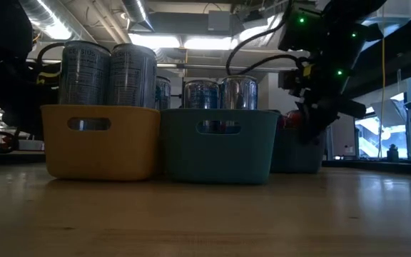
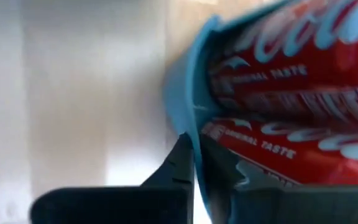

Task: Sort soda cans
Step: Move the blue bin to the center of the table beside the green bin

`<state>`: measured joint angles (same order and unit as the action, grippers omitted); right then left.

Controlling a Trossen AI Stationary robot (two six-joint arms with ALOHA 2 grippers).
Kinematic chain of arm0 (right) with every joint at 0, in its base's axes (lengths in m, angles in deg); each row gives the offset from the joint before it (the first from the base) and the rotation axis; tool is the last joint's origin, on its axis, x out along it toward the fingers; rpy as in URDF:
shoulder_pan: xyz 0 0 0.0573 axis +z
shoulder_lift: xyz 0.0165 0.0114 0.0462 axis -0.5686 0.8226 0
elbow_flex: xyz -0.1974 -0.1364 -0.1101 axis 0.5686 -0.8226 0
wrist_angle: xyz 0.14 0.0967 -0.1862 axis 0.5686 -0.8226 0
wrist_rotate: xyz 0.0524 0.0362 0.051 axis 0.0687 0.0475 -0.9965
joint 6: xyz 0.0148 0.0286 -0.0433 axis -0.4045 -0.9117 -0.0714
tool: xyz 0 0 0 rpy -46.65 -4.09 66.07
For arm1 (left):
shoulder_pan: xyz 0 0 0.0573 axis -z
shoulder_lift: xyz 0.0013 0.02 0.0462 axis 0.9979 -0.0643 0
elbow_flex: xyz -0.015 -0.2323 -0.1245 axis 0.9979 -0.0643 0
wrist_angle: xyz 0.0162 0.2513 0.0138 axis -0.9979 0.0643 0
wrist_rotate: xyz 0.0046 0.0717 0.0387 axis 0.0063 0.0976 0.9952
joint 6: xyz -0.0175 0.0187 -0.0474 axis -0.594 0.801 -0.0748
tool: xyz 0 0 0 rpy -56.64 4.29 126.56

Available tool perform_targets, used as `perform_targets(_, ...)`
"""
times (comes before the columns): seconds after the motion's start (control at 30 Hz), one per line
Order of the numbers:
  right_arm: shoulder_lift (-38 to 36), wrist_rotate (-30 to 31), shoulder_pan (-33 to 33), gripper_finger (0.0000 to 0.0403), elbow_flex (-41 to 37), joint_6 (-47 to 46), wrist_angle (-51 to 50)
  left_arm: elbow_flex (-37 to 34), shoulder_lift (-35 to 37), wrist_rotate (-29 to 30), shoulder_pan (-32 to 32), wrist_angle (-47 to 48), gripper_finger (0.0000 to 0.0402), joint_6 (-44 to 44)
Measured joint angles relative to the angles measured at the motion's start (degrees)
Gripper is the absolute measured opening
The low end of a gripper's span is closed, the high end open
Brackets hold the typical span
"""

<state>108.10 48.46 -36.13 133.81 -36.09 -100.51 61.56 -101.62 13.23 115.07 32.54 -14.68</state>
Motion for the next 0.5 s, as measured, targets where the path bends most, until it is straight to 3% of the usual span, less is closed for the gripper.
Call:
perform_targets(0.13, 0.0, -3.9, 0.0, 0.0004, 0.8, -3.1, 0.3, 0.0, 0.0, 0.0, 0.0, 0.0, 0.0177, 0.0)
perform_targets(0.5, 0.2, -11.7, 1.0, 0.0004, 2.9, -9.3, -0.8, 0.0, 0.0, 0.0, 0.0, 0.1, 0.0177, 1.7)
